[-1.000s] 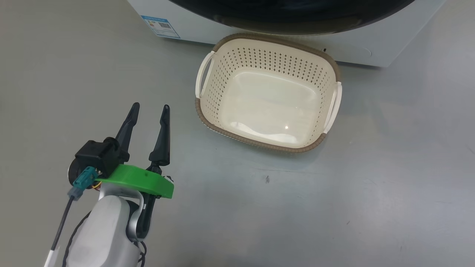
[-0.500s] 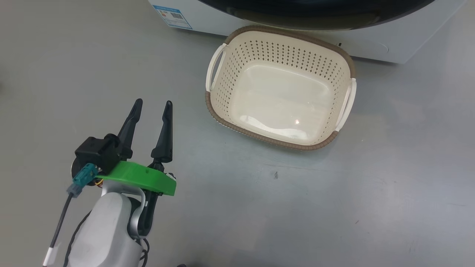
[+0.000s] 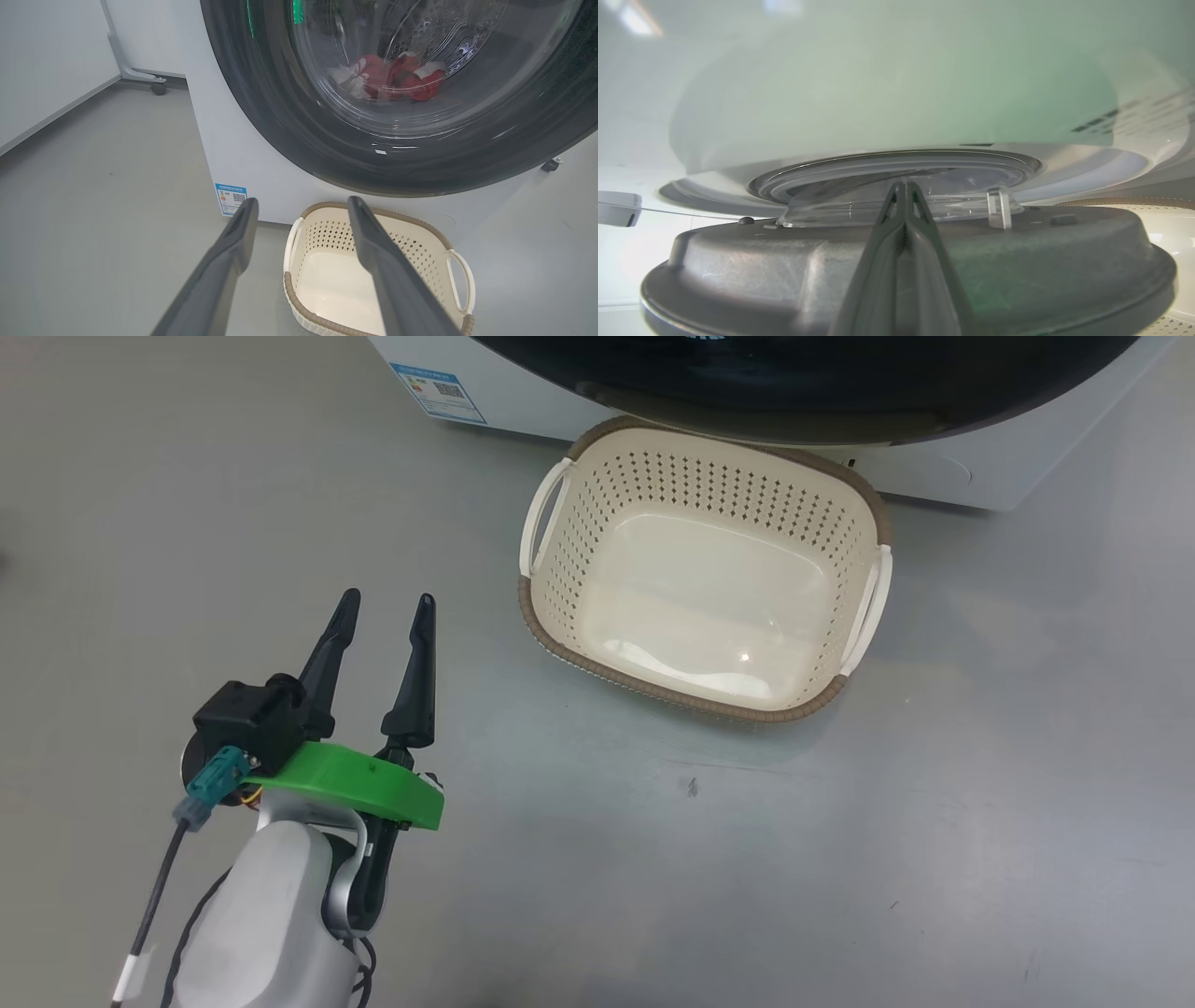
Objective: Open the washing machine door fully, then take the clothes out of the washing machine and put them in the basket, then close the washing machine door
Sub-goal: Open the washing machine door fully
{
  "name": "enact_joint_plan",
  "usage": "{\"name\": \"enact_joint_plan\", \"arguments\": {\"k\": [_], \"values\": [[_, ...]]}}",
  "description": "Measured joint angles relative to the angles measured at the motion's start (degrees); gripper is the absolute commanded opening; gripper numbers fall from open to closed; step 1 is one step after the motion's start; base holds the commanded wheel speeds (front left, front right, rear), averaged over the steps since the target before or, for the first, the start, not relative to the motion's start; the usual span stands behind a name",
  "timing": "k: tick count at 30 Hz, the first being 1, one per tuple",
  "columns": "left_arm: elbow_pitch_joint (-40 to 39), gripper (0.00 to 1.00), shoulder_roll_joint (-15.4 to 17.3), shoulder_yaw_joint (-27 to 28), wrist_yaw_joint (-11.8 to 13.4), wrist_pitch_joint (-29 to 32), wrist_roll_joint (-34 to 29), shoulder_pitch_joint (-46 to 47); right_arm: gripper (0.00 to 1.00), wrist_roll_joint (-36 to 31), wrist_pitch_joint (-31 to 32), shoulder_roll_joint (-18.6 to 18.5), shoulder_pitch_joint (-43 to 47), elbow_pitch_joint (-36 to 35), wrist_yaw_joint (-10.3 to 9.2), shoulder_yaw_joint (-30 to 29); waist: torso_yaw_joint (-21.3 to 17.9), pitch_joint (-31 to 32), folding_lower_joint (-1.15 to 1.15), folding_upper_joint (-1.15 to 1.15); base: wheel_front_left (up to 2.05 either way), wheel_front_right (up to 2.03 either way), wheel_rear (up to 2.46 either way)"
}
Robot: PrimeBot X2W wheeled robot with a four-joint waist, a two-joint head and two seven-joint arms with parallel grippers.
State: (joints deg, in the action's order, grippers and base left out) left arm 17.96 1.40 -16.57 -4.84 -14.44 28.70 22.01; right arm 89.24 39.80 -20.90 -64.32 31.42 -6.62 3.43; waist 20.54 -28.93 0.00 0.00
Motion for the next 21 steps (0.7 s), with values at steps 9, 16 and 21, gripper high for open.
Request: {"name": "enact_joint_plan", "arguments": {"k": [9, 16, 21], "values": [[0.29, 1.00, 0.00, -0.05, 0.49, 0.00, -0.01, -0.01, 0.00, 0.60, 2.29, -0.07, 1.03, 1.02, 0.52, 0.59, -0.51, 1.63, 0.00, 0.00, 0.00, 0.00, 0.00], [0.52, 1.00, 0.00, -0.14, 0.49, 0.00, -0.01, -0.01, 0.00, 1.31, 3.34, 0.14, 2.15, 1.27, 1.22, 0.83, -0.84, 2.55, 0.00, 0.00, 0.00, 0.00, 0.00], [0.69, 1.00, 0.00, -0.24, 0.51, 0.00, -0.01, -0.03, 0.00, 2.07, 4.61, 0.30, 4.54, 1.44, 2.05, 0.94, -1.02, 3.77, 0.00, 0.00, 0.00, 0.00, 0.00]]}}
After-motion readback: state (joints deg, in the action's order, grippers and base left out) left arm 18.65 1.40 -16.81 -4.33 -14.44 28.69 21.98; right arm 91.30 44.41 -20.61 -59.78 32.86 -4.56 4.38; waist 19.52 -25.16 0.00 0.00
